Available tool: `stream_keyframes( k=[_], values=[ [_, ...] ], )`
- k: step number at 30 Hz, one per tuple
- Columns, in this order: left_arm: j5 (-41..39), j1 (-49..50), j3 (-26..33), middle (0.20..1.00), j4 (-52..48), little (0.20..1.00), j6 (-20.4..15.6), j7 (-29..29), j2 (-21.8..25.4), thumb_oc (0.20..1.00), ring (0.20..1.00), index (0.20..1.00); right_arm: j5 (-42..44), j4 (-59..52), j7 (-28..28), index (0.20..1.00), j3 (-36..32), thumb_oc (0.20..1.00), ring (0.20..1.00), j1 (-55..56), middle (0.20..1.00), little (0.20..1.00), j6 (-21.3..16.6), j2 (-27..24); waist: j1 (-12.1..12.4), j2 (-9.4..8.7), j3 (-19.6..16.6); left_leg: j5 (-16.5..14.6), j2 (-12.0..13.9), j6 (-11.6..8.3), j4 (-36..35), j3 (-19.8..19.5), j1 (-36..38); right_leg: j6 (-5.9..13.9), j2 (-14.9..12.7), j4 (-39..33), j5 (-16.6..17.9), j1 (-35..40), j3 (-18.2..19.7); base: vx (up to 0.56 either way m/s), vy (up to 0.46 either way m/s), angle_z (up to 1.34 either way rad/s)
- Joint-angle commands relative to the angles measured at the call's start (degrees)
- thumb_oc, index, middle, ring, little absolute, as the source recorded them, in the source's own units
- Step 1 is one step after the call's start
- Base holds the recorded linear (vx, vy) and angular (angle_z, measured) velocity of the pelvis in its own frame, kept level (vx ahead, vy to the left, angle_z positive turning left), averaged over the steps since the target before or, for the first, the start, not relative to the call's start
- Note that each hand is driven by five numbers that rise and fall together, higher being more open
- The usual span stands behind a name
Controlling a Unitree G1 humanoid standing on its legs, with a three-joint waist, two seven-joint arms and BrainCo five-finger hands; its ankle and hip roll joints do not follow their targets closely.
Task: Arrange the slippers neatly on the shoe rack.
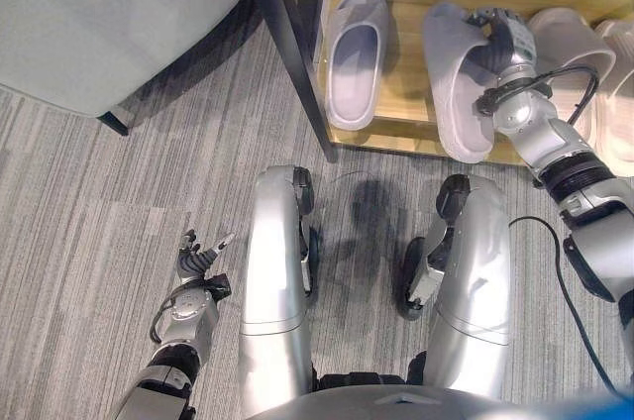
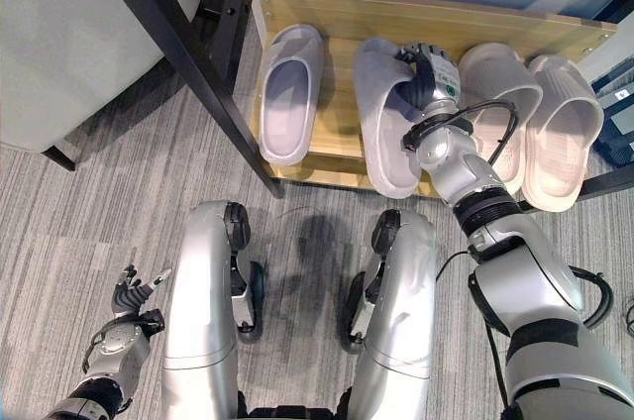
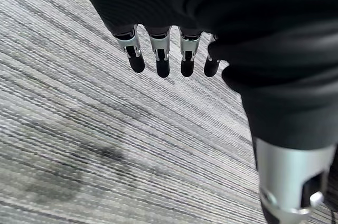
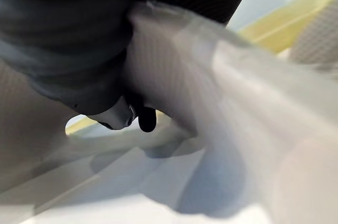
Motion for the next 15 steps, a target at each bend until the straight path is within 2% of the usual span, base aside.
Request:
stream_keyframes(
  k=[1,12,13,15],
  values=[
    [-0.96,-0.21,-2.24,1.0,0.24,1.0,-2.08,-0.54,0.45,1.0,1.0,1.0,1.62,-2.18,-1.02,0.2,0.76,0.2,0.2,-8.24,0.2,0.2,-1.3,-1.06,3.5,0.21,0.57,0.16,-3.9,2.17,-0.91,-9.99,1.19,-2.07,-0.8,1.38,4.71,1.69,6.63,0.0,0.0,0.0],
    [-1.18,-0.41,-3.14,1.0,2.32,1.0,-2.03,-1.06,-0.16,1.0,1.0,1.0,3.01,6.63,-0.93,0.2,3.08,0.2,0.2,-13.13,0.2,0.2,-1.35,3.33,4.95,0.19,1.14,0.04,-4.05,1.92,0.23,-10.28,1.19,-1.79,-0.68,1.97,5.22,2.06,6.96,0.0,0.007,0.0],
    [-1.17,-0.59,-3.32,1.0,2.62,1.0,-1.9,-1.05,-0.29,1.0,1.0,1.0,3.29,7.62,-1.1,1.0,2.87,1.0,1.0,-13.26,1.0,1.0,-1.27,3.84,4.95,0.23,1.2,0.08,-4.03,1.87,0.26,-10.21,1.19,-1.84,-0.68,2.05,5.12,2.07,7.0,-0.03,0.025,0.0],
    [-1.25,-0.91,-3.51,1.0,3.38,1.0,-1.73,-1.03,-0.5,1.0,1.0,1.0,4.29,8.3,-1.25,1.0,2.44,1.0,1.0,-13.41,1.0,1.0,-1.43,4.68,4.96,0.34,1.41,0.12,-4.21,1.83,0.41,-10.11,1.19,-2.0,-0.63,2.19,5.09,2.13,7.08,0.0,0.0,0.0]
  ],
)
